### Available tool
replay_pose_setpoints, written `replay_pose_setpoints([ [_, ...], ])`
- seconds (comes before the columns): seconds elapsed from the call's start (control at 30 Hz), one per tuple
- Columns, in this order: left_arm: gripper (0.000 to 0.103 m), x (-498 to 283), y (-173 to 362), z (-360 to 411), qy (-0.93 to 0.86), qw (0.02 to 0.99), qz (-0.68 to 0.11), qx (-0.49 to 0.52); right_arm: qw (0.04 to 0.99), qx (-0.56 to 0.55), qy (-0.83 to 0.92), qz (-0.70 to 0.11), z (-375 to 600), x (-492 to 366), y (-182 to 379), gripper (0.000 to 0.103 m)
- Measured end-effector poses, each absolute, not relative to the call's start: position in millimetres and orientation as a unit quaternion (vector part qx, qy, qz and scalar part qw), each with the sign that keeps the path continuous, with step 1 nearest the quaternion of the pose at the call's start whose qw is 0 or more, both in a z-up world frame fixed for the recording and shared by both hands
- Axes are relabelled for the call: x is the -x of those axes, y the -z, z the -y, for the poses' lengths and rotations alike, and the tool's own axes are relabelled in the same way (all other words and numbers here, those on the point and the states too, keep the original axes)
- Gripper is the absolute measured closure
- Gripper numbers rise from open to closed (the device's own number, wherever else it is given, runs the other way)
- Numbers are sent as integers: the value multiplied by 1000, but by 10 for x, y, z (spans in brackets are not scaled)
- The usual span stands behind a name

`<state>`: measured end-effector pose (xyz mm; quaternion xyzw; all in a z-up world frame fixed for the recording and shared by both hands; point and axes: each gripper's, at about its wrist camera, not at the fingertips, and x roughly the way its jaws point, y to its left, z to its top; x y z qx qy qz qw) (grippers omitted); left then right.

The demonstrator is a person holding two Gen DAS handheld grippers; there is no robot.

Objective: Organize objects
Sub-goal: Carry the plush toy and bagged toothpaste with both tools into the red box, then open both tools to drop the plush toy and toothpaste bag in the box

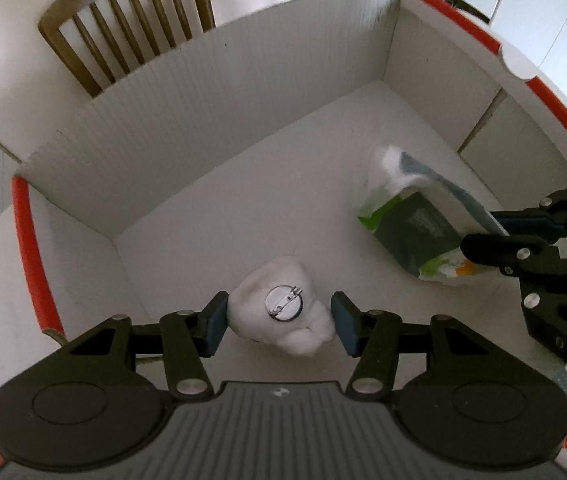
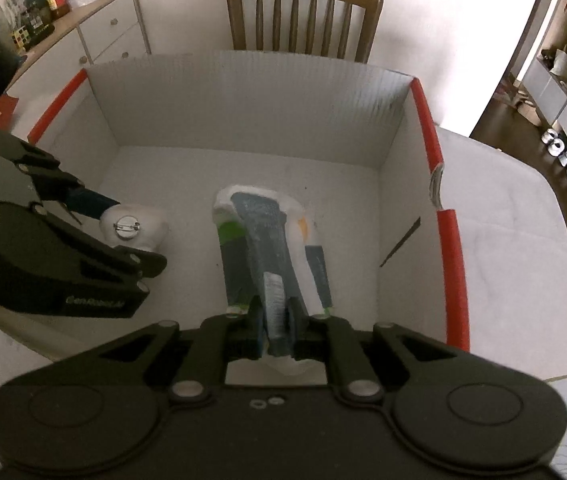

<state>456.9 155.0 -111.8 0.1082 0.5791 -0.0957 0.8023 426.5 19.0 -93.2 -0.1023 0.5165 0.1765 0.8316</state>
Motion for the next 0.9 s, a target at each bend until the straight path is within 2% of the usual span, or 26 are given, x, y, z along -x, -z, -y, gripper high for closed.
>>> replay_pose_setpoints([
  [0.1, 45, -4589, 1151, -1543, 98, 795, -588, -114, 831, 103, -174, -518, -200, -4270, 928, 84],
  [0.23, 30, -4563, 1133, -1546, 90, 799, -582, -118, 832, 106, -172, -516, -218, -4291, 887, 77],
  [0.4, 30, -4512, 1066, -1553, 91, 808, -571, -116, 839, 104, -179, -504, -221, -4268, 763, 59],
  [0.9, 30, -3856, 428, -1544, 71, 867, -488, -77, 864, 85, -194, -456, 9, -3866, 214, 50],
])
